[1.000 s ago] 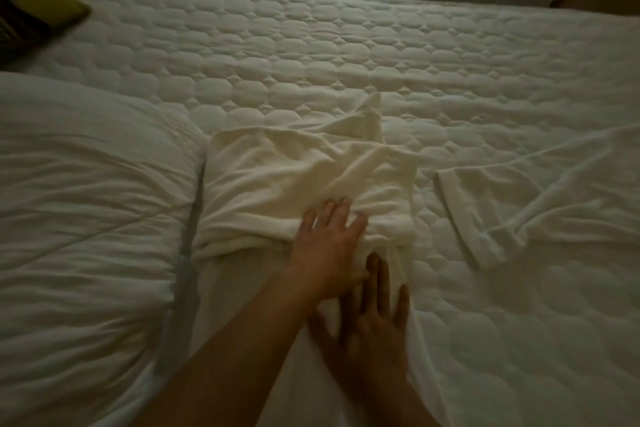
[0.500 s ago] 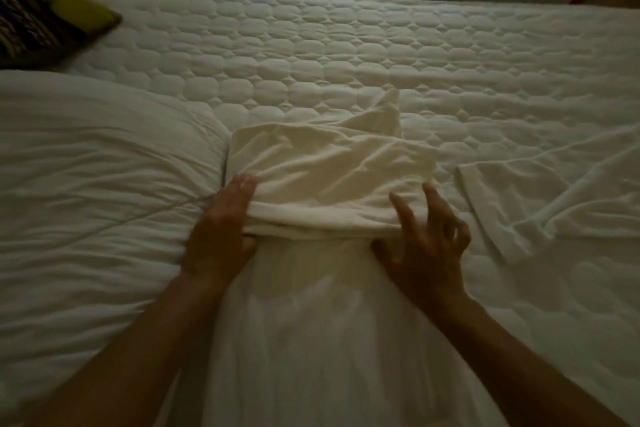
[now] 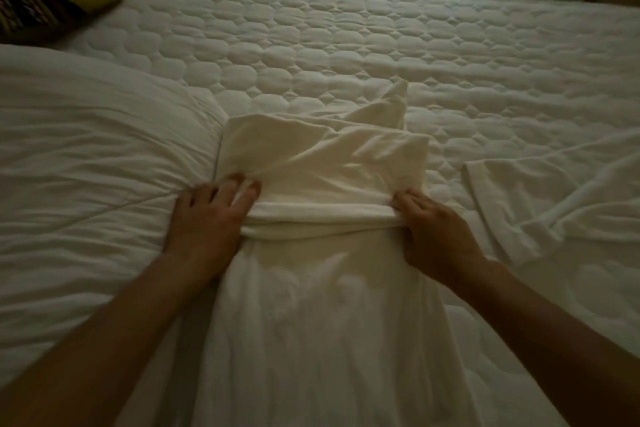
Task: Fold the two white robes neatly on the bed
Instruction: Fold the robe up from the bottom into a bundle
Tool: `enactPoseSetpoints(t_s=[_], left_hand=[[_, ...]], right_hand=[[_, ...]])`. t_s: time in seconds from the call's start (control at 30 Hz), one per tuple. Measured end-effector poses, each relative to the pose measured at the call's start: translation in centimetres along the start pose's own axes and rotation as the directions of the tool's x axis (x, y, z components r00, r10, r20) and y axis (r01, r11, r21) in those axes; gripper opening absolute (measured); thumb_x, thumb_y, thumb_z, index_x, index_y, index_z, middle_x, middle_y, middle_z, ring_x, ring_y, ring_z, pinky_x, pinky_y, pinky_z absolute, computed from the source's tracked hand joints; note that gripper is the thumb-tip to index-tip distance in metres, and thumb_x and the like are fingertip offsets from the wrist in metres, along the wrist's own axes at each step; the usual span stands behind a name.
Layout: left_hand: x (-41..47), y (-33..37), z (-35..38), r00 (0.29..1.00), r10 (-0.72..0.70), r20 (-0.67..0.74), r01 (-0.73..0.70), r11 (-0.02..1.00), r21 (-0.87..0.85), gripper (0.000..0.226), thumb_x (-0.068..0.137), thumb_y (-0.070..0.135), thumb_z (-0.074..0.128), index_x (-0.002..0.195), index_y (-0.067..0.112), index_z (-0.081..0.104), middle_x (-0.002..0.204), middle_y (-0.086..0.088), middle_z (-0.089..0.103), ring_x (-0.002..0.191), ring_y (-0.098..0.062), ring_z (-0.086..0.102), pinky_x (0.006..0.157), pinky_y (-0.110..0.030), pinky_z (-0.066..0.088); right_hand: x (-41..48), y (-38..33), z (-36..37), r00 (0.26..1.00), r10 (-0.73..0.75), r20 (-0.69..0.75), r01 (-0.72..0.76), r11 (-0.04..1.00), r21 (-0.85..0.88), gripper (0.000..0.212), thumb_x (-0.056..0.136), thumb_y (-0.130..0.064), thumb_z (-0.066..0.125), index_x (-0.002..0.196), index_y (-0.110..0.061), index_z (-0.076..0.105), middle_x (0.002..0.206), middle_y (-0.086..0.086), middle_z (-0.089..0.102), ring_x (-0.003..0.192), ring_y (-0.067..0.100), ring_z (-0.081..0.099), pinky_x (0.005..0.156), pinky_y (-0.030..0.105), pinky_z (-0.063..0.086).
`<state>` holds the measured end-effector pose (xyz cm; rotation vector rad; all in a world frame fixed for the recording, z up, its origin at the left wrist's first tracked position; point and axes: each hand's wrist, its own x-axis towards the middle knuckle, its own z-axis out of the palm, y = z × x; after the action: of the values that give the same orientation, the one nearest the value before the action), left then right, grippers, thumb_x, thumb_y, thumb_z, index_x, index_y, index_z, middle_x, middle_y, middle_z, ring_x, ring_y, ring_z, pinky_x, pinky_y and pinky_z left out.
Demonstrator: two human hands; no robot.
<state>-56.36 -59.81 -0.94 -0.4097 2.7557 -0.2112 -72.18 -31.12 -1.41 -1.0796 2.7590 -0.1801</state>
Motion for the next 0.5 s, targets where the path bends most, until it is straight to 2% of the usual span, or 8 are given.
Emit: enactPoseSetpoints(t_s=[0.07, 0.1, 0.17, 0.23, 0.27, 0.33, 0.4, 0.5], left_hand=[[1.2, -0.5, -3.5, 0.961, 0.043, 0.273, -0.02, 0.996, -0.088, 0.085, 0.088, 0.051, 0.063, 0.159, 0.029, 0.021, 0.168, -0.004, 0.02, 0.143, -0.034, 0.037, 0.116, -0.045, 0.034], [2.3, -0.8, -5.7, 0.914, 0.067, 0.4, 0.016, 0.98, -0.201, 0.083, 0.088, 0.057, 0.066, 0.157, 0.027, 0.03, 0.165, -0.003, 0.026, 0.144, -0.03, 0.037, 0.116, -0.039, 0.035], [4.9, -1.0, -8.9, 0.966, 0.059, 0.251, 0.049, 0.914, -0.404, 0.056, 0.093, 0.059, 0.06, 0.137, 0.025, 0.059, 0.143, -0.003, 0.056, 0.126, -0.027, 0.056, 0.101, -0.037, 0.046], [7.4, -0.8, -8.7, 0.971, -0.043, -0.235, -0.039, 0.942, -0.332, 0.044, 0.098, 0.045, 0.054, 0.136, 0.024, 0.058, 0.133, -0.009, 0.062, 0.116, -0.031, 0.059, 0.093, -0.042, 0.051], [8.4, -0.4, -7.8, 0.95, -0.012, -0.312, -0.092, 0.944, -0.317, 0.048, 0.098, 0.041, 0.054, 0.143, 0.025, 0.052, 0.139, -0.009, 0.059, 0.122, -0.031, 0.056, 0.096, -0.044, 0.05], [10.1, 0.3, -5.4, 0.985, 0.048, -0.164, -0.107, 0.922, -0.373, 0.076, 0.092, 0.06, 0.057, 0.157, 0.033, 0.031, 0.161, -0.007, 0.038, 0.145, -0.029, 0.038, 0.114, -0.044, 0.037], [11.7, 0.1, -3.1, 0.998, -0.047, 0.041, 0.06, 0.917, -0.393, 0.109, 0.072, 0.091, 0.051, 0.16, 0.046, 0.005, 0.171, -0.008, 0.005, 0.157, -0.031, 0.006, 0.126, -0.046, 0.014], [13.0, -0.9, -0.1, 0.987, -0.149, 0.059, 0.159, 0.886, -0.435, 0.121, 0.057, 0.105, 0.037, 0.156, 0.053, -0.007, 0.17, -0.009, -0.014, 0.156, -0.03, -0.015, 0.128, -0.045, -0.003]], right_hand=[[0.3, -1.0, -1.2, 0.997, 0.073, 0.013, -0.074, 0.992, 0.103, 0.047, 0.07, -0.033, 0.057, 0.114, -0.018, 0.065, 0.115, 0.003, 0.066, 0.098, 0.026, 0.062, 0.087, 0.036, 0.047], [0.8, -1.9, -1.9, 0.994, 0.111, -0.02, -0.105, 0.975, 0.194, 0.049, 0.073, -0.04, 0.053, 0.115, -0.018, 0.066, 0.117, 0.004, 0.066, 0.101, 0.025, 0.061, 0.092, 0.037, 0.045], [2.7, -3.8, -2.5, 0.98, 0.142, -0.136, -0.089, 0.939, 0.332, 0.049, 0.085, -0.043, 0.052, 0.125, -0.017, 0.063, 0.133, 0.008, 0.061, 0.118, 0.026, 0.056, 0.101, 0.041, 0.042], [5.9, -5.3, -2.3, 0.977, 0.127, -0.17, -0.063, 0.94, 0.335, 0.052, 0.096, -0.046, 0.046, 0.141, -0.021, 0.05, 0.151, 0.01, 0.046, 0.138, 0.028, 0.041, 0.114, 0.045, 0.033], [7.6, -5.6, -1.8, 0.987, 0.115, -0.113, -0.08, 0.957, 0.279, 0.058, 0.097, -0.052, 0.039, 0.149, -0.026, 0.04, 0.158, 0.012, 0.035, 0.146, 0.029, 0.03, 0.119, 0.048, 0.026], [10.4, -4.8, -0.5, 0.99, 0.124, 0.067, -0.132, 0.984, 0.122, 0.073, 0.091, -0.073, 0.033, 0.155, -0.043, 0.016, 0.166, 0.015, 0.006, 0.154, 0.032, 0.003, 0.123, 0.054, 0.007], [11.6, -2.6, 0.9, 0.959, 0.217, 0.182, -0.235, 0.968, 0.084, 0.097, 0.071, -0.095, 0.034, 0.152, -0.055, -0.003, 0.164, 0.017, -0.019, 0.151, 0.035, -0.018, 0.121, 0.057, -0.008], [11.8, -0.8, 2.4, 0.934, 0.32, 0.156, -0.343, 0.926, 0.157, 0.118, 0.048, -0.108, 0.034, 0.147, -0.061, -0.011, 0.162, 0.013, -0.028, 0.149, 0.03, -0.027, 0.117, 0.063, -0.011]])
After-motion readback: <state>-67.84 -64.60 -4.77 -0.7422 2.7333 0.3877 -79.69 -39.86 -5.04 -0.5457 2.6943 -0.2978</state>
